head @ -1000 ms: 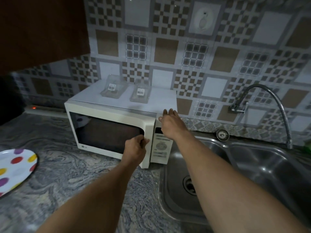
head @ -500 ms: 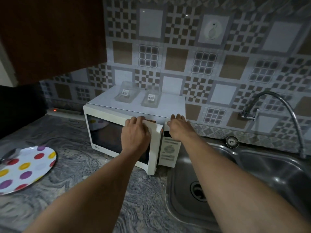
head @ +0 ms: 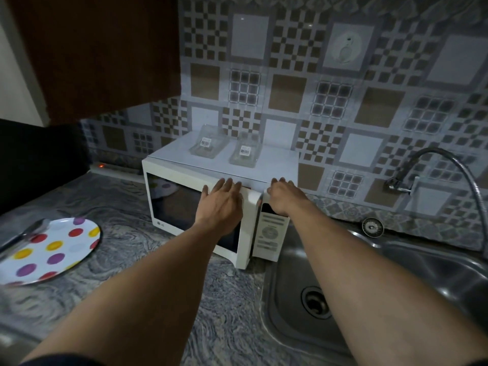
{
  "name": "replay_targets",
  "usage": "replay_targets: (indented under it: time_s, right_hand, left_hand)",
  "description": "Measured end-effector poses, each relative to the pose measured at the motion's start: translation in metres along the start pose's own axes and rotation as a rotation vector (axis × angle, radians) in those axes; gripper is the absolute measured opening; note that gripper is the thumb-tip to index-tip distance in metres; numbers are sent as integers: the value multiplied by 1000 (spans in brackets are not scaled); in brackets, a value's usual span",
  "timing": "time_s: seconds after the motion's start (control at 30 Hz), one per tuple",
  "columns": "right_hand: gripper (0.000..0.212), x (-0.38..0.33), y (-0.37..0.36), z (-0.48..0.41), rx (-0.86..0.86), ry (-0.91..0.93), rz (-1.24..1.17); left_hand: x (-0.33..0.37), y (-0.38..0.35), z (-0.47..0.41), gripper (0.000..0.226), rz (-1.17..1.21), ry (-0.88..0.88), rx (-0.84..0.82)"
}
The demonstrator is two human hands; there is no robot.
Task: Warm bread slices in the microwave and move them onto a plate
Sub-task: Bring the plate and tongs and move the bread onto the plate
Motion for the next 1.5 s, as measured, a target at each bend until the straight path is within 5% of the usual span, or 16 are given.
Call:
replay_targets:
  time_s: [0.17,0.3,0.6,0.73,1.17,1.5]
  right_hand:
    - [48,-6,-2,2,9,-19,8]
    - [39,-21,1,1,12,8,-32]
    - [55,-80,-4,-9,28,43,-75]
    - [62,-99,-9,-20,17,89,-62]
    - [74,-156,-16,-46,-25,174,-38]
    - [67,-201,-21,-64,-46,183,-22]
  left_hand:
    - [-3,27,14,46,19,67,204]
    - [-12,52,23,55,34,251,196]
    - [-50,94,42,12,-73,395,89]
    - [-68,105,43,31,-226,432,-13]
    - [-130,96,42,64,-175,626,-163]
    - [-179,85,25,74,-222,520,-152]
Point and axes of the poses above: each hand's wrist, its own z-axis away from the middle knuckle, its own y-axis out of the back of the hand, x = y × z, the point moved 3 cm from there along -z, towards the middle knuckle, and after that the axes turned 1 degree about x, right-handed, at the moved point
